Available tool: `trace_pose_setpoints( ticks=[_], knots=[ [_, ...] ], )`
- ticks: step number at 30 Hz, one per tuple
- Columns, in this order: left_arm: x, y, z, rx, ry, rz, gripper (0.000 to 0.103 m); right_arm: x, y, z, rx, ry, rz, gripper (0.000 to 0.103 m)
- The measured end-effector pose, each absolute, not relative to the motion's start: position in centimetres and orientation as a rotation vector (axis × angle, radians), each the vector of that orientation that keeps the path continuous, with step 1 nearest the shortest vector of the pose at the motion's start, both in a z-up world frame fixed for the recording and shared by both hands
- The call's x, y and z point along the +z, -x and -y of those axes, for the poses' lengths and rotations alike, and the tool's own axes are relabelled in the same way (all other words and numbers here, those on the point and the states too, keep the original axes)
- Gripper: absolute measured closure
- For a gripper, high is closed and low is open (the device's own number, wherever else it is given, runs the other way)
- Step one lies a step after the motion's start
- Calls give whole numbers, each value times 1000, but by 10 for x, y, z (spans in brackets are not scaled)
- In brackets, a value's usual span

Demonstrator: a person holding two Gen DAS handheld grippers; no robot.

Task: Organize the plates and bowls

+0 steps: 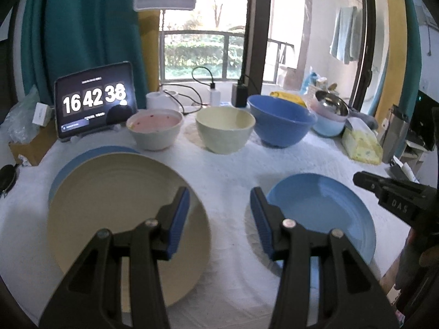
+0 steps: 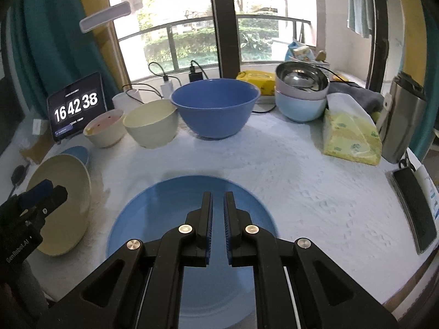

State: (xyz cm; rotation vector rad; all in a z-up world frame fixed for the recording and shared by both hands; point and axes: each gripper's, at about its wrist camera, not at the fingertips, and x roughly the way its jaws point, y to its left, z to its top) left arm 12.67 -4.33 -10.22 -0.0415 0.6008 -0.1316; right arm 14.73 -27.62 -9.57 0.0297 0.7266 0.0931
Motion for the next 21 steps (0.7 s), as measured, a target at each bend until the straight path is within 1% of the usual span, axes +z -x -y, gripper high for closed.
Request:
trace_pose_setpoints(
  ticks=[21],
  knots=[
    [-94, -117, -40, 29, 108, -507, 55, -93, -159, 204, 181, 64, -747, 93]
  ],
)
